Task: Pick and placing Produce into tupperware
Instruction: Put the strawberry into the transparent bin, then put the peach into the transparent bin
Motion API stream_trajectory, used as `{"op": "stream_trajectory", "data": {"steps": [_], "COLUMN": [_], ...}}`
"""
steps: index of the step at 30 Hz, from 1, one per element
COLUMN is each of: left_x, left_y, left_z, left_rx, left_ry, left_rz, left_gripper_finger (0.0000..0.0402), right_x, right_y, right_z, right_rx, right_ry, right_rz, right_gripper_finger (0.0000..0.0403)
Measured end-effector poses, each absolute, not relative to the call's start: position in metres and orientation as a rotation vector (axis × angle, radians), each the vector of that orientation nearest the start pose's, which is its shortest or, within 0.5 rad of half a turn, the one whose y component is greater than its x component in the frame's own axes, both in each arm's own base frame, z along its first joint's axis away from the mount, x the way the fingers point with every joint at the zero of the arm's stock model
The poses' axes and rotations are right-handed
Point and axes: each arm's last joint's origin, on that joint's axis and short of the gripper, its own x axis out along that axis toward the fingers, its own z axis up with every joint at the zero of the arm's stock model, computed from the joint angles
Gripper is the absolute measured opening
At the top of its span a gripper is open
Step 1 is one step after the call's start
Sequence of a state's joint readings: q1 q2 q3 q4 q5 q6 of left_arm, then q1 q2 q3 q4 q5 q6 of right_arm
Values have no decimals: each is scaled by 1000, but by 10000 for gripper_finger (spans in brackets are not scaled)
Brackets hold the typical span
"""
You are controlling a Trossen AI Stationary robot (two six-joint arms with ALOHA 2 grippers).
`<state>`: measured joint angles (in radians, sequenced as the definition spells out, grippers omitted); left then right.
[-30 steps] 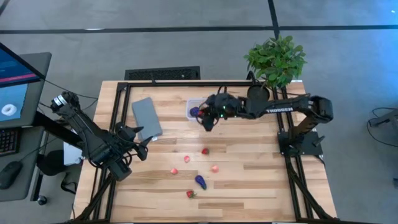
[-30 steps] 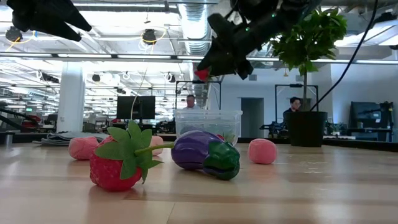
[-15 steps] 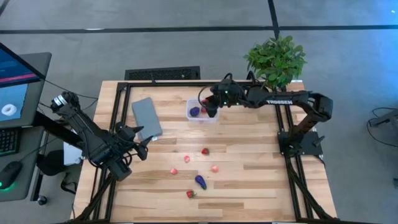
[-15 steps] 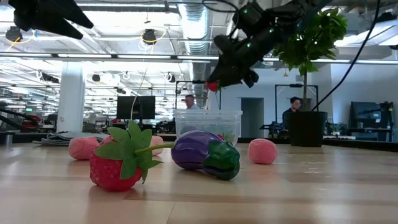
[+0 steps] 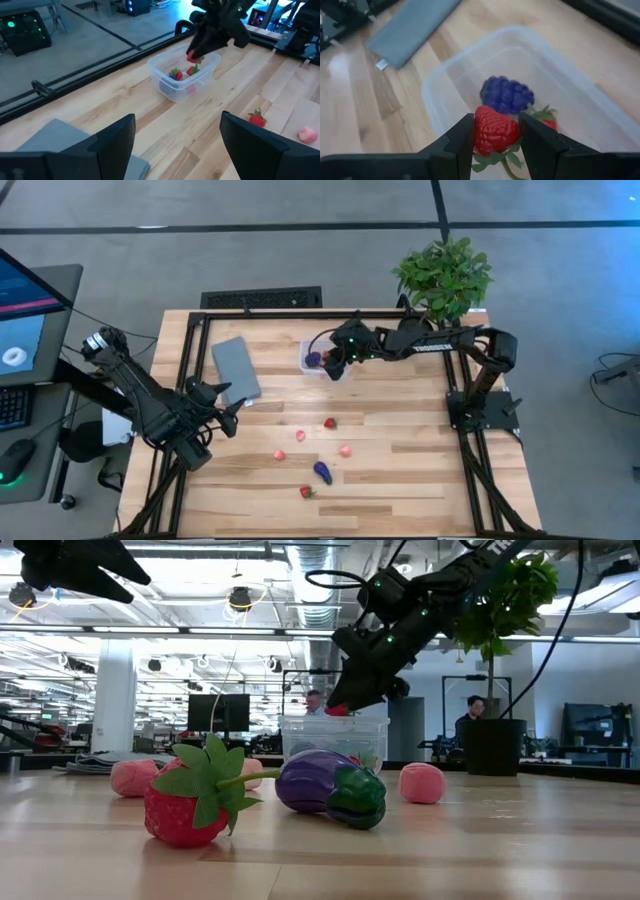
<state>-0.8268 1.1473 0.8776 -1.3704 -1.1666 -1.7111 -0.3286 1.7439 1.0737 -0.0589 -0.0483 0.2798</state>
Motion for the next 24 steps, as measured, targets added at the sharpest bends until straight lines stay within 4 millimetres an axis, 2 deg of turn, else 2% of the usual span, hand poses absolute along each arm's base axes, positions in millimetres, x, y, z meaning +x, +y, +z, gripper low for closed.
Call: {"op": "stream_trajectory", "data": {"steps": [6,17,24], "left_x": [127,127,127], "left_y": [-98,-98,-98], "left_z": [258,258,258], "left_rx": [-219,-221,-222], "left_ry": [359,359,359], "left_rz": [776,776,776], "left_gripper_finger": [280,280,280], "right_x": [345,345,344], "right_y": [-125,-125,-121], "right_z": [194,194,200], "right_rx": [412,419,411], "right_ry": [674,674,658], "right_rz": [-389,-388,-378], "right_gripper_finger": [167,229,239]}}
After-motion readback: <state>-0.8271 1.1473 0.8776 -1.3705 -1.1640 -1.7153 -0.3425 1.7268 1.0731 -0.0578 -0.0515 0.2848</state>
